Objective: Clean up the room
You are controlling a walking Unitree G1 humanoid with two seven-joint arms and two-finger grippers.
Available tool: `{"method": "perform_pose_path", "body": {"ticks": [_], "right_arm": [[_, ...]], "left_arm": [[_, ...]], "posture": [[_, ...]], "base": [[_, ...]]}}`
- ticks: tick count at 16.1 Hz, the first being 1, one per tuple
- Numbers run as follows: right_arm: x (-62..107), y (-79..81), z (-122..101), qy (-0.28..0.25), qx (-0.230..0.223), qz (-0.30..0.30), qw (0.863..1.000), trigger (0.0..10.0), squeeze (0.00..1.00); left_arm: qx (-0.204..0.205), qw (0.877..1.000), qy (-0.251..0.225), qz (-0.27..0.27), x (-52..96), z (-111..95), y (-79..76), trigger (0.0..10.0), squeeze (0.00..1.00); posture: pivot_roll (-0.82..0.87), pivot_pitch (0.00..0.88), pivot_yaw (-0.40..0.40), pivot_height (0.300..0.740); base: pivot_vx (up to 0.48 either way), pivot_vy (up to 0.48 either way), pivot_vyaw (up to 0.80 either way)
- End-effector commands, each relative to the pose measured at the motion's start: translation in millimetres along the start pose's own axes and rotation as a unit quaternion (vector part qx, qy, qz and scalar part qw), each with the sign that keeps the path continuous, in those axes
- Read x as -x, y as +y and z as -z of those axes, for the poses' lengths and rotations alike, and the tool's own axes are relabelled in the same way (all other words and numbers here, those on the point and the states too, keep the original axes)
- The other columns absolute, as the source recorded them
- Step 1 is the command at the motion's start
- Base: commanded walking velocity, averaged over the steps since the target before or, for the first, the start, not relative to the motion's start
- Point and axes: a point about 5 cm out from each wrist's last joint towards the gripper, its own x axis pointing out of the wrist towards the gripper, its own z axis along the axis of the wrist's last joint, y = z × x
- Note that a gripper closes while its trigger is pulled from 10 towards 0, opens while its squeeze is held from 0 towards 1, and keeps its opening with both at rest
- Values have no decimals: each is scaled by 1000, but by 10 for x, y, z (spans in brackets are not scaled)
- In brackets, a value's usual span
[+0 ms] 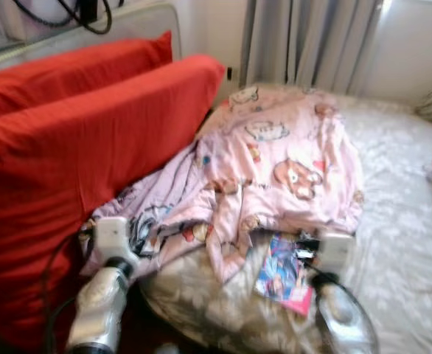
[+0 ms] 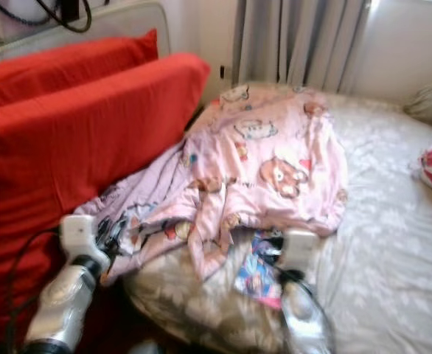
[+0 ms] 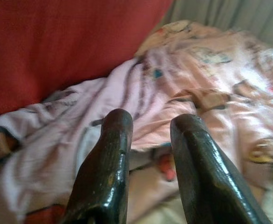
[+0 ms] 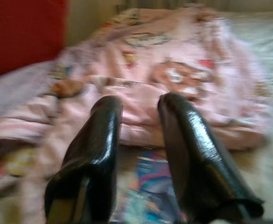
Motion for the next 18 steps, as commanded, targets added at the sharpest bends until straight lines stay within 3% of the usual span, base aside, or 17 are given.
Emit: {"method": "perform_pose_path", "body": {"ticks": [1, 6, 10, 14, 18], "right_arm": [[2, -111, -1, 5, 3, 15, 1000, 10000, 0], [-41, -101, -24, 4, 15, 19, 1000, 10000, 0], [-125, 7, -149, -24, 16, 0, 1000, 10000, 0], [-125, 40, -80, 3, 32, -5, 999, 10000, 0], [-101, 54, -73, -6, 13, 3, 1000, 10000, 0]], "left_arm": [[6, 1000, -9, 8, -39, -40, -63, 10000, 0], [12, 999, -25, 20, -45, -96, -85, 10000, 0], [1, 998, -36, 49, -141, -121, -214, 10000, 0], [1, 998, -38, 41, -93, -118, -154, 10000, 0], [-1, 999, -38, 37, -66, -128, -113, 10000, 0]], "posture": [[3, 0, 5, 648], [10, 1, 7, 648], [14, 16, 6, 648], [19, 29, 9, 648], [34, 38, 12, 623]], "base": [[311, 0, 0], [0, 0, 0], [0, 0, 0], [0, 0, 0], [0, 0, 0]]}}
